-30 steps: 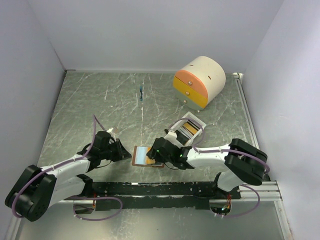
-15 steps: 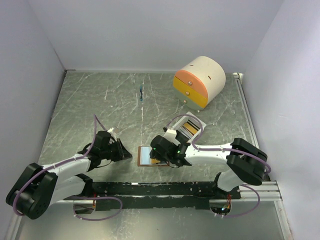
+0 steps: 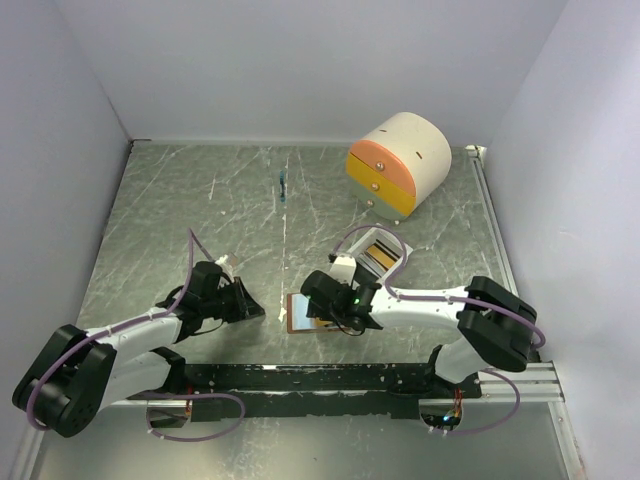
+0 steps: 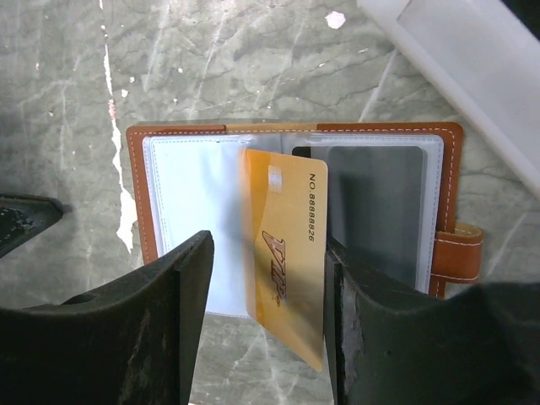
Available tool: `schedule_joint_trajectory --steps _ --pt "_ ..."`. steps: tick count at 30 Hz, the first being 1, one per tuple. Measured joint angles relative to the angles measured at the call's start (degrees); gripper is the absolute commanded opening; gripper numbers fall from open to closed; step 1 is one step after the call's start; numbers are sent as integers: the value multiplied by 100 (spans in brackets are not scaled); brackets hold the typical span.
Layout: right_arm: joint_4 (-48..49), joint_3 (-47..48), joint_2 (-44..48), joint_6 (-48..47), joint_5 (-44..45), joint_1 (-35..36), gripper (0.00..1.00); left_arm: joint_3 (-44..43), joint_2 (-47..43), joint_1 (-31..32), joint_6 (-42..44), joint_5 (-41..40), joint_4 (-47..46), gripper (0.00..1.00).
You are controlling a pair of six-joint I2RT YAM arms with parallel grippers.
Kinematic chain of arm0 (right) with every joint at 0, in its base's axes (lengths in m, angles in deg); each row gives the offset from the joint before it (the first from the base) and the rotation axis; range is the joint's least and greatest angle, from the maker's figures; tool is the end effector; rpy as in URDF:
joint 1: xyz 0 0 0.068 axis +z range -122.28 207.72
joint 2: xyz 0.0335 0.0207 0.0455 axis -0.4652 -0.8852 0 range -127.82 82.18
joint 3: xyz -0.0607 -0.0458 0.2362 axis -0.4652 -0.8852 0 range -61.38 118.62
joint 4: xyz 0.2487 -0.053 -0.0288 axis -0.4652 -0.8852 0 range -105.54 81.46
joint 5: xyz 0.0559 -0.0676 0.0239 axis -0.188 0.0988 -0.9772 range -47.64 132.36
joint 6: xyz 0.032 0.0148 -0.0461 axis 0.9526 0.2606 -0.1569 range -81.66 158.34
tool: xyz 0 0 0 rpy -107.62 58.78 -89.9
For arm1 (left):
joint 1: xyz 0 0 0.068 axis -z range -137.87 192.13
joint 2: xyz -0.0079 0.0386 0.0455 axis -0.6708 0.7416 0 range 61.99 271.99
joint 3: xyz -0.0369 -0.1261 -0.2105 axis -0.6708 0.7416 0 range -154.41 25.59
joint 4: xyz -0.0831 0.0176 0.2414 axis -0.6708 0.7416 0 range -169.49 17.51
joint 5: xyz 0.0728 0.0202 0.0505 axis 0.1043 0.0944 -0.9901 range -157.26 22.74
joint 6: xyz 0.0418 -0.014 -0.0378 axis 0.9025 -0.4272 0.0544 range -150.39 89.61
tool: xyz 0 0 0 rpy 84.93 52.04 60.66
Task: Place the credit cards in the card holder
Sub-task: Insert the credit card into the card holder.
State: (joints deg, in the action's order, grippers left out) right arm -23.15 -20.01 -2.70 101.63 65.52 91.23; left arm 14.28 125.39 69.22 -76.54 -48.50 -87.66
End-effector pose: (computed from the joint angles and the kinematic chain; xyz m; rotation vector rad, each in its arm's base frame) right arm 0.1363 0.2369 0.1346 0.1420 2.5095 0.4105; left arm 0.1624 -0.0980 0.0963 -0.2418 2.5049 -0.9699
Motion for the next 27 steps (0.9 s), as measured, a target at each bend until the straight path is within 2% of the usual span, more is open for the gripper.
schedule_joint_trajectory --steps 11,27 --pt "-149 -142 490 -111 201 -2 54 2 -2 0 -31 2 -4 24" --pt "-544 -151 378 -144 457 -2 51 33 17 2 -42 85 -87 25"
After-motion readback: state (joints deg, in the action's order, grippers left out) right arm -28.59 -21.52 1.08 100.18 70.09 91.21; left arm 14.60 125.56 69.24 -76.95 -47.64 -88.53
